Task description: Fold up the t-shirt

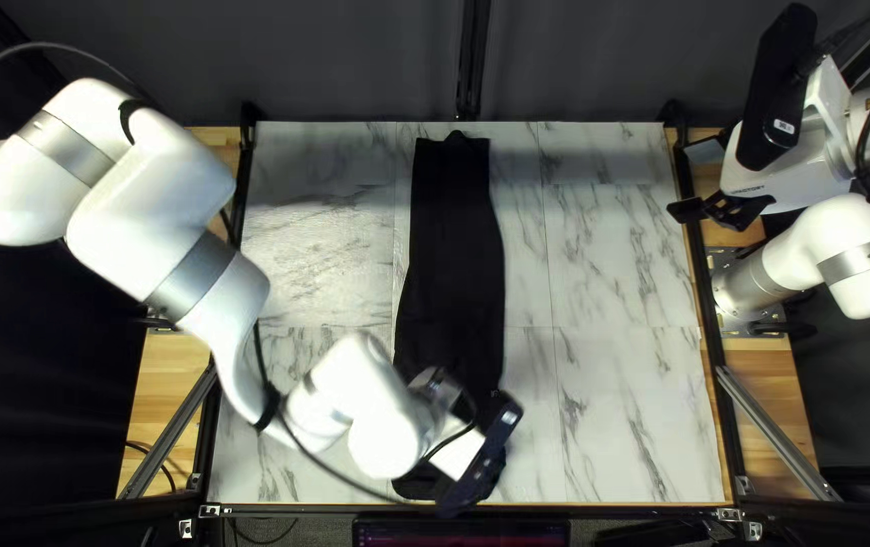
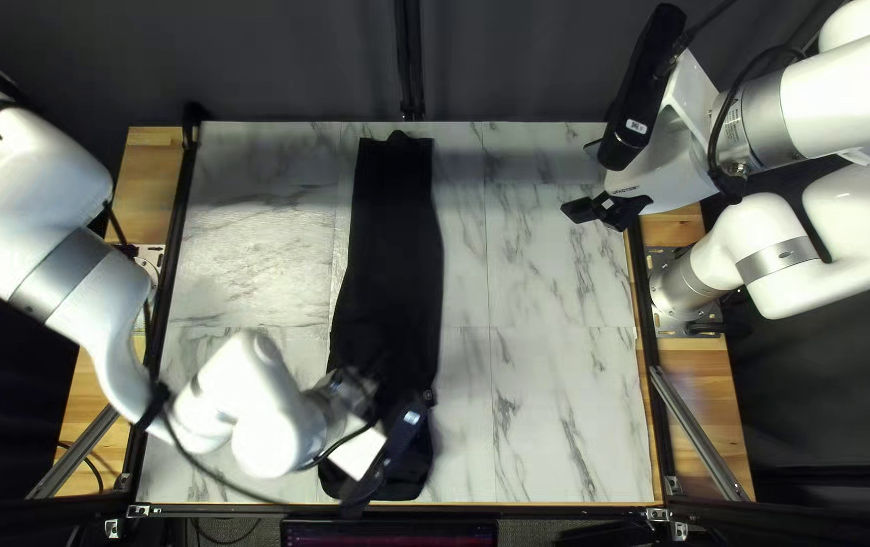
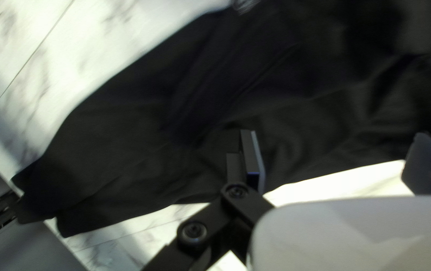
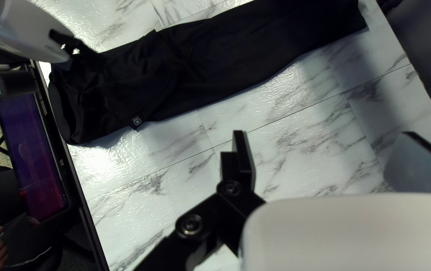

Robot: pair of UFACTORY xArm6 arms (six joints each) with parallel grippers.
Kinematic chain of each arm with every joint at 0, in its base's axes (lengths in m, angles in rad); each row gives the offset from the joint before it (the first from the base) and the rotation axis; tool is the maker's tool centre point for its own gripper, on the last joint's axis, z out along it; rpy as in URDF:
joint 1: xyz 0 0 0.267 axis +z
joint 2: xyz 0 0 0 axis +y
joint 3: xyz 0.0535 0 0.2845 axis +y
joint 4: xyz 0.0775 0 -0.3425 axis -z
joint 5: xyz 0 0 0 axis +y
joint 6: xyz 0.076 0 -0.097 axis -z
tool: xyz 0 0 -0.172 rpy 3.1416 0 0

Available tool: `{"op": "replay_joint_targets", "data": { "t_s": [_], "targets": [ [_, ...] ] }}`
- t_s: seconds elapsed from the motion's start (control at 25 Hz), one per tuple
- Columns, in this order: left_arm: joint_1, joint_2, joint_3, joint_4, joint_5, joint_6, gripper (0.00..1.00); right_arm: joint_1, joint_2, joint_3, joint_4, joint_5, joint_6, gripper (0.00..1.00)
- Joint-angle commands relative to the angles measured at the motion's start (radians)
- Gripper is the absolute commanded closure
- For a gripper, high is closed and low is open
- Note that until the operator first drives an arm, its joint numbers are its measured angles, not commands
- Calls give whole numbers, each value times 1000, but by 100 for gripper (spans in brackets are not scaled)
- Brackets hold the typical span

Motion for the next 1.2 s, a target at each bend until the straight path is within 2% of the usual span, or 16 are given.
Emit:
{"op": "replay_joint_targets", "data": {
  "t_s": [0.04, 0.28, 0.6, 0.84, 0.88, 0.92, 0.96, 1.0, 1.2],
  "targets": [
    [38, 64, -36, -39, -5, 39, 0, 0, 0, 0, 0, 0, 0, 0],
    [28, 128, -86, -110, -2, 229, 0, 0, 0, 0, 0, 0, 0, 0],
    [42, 112, 29, -122, -139, 414, 0, 0, 0, 0, 0, 0, 0, 0],
    [51, 127, 44, -142, -187, 495, 0, 0, 0, 0, 0, 0, 0, 0],
    [51, 128, 47, -143, -192, 501, 7, 0, 0, 0, 0, 0, 0, 0],
    [52, 127, 48, -144, -193, 502, 34, 0, 0, 0, 0, 0, 0, 0],
    [49, 124, 52, -145, -195, 503, 43, 0, 0, 0, 0, 0, 0, 0],
    [49, 124, 52, -146, -195, 503, 99, 0, 0, 0, 0, 0, 0, 0],
    [46, 120, 59, -151, -196, 504, 100, 0, 0, 0, 0, 0, 0, 0]
  ]
}}
